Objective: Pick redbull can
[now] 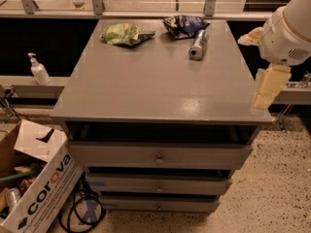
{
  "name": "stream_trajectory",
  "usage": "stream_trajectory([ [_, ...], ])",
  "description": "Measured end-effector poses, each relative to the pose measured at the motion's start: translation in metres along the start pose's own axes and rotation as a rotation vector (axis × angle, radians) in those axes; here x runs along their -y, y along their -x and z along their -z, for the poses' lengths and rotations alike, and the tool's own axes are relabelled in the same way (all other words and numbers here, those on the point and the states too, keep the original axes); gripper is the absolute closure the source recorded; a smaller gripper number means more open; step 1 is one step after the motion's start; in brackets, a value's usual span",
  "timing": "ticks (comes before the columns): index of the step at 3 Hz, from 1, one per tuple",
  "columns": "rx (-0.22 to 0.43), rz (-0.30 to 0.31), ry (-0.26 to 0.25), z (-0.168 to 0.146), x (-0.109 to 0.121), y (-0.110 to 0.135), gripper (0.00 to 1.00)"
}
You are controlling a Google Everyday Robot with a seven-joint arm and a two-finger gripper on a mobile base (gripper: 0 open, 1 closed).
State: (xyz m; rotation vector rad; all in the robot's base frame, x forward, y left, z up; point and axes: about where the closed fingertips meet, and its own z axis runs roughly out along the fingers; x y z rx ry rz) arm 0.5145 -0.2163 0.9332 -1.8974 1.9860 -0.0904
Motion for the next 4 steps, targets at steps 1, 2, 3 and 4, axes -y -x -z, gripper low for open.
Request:
stream_trajectory([
  [1,0.044,0.151,0.003,-0.034,0.034,-0.008,0.00],
  [2,0.043,0.329,-0.022,-0.054,0.070,-0.011,0.00],
  [3,0.046,0.381,-0.026,-0.054,0.072,-0.010,0.00],
  [4,0.046,0.380,-0.026,-0.055,0.072,-0.010,0.00],
])
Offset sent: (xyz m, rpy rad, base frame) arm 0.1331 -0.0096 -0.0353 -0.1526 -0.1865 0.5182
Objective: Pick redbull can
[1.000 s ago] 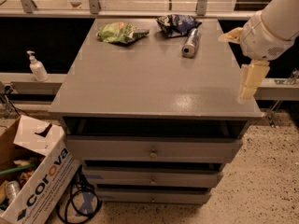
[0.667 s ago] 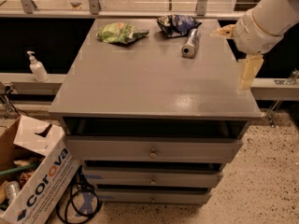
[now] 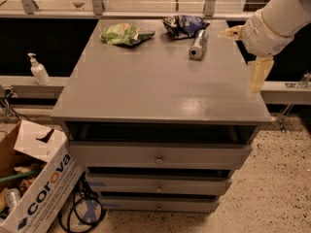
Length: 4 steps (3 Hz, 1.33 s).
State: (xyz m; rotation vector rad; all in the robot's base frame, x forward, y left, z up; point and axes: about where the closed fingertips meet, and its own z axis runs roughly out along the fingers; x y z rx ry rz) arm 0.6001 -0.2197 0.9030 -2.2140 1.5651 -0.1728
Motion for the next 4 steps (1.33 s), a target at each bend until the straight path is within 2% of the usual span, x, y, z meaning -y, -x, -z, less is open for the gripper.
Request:
stream_trajectory([
  [1,0.000,0.000,0.000,0.000,0.000,0.000,0.00],
  [2,0.002,0.043,-0.009,-0.003,0.003,-0.002,0.00],
  [4,-0.002,0.378,-0.062,-0.024,0.067,-0.014,0.00],
])
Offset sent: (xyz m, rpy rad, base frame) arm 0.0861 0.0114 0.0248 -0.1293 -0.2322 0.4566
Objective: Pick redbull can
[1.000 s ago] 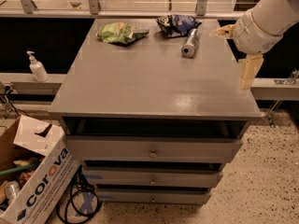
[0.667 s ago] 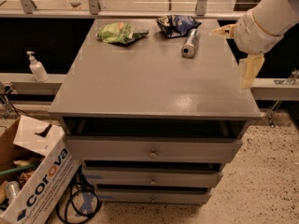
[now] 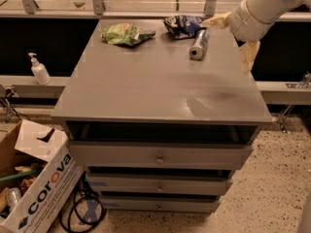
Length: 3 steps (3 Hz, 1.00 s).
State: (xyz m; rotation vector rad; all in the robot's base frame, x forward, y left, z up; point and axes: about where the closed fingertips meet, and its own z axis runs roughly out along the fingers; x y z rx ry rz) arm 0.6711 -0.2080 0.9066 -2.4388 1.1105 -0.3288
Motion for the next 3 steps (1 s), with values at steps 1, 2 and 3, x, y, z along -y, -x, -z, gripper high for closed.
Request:
stream_trajectory([
  [1,-0.015,0.157,-0.032,-0.007,0.024,-0.008,0.00],
  [2,-0.078,0.325,-0.059,-0.013,0.041,-0.013,0.00],
  [3,-0.173,0.491,-0.047,-0.034,0.053,-0.023,0.00],
])
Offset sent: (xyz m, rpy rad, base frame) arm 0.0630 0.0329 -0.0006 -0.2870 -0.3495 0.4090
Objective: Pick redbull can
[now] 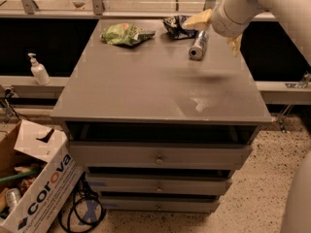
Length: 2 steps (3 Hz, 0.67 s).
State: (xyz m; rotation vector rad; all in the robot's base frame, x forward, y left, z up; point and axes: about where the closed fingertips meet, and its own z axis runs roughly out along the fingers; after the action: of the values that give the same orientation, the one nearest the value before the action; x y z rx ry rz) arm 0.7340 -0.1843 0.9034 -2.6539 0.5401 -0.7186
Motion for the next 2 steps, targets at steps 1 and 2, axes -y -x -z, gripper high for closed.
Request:
stream_trajectory([
  [1,-0.079,0.107,0.035,-0.020,0.001,-0.018,0.00],
  [2,-0.172,0.185,0.077,-0.032,0.008,-0.043,0.00],
])
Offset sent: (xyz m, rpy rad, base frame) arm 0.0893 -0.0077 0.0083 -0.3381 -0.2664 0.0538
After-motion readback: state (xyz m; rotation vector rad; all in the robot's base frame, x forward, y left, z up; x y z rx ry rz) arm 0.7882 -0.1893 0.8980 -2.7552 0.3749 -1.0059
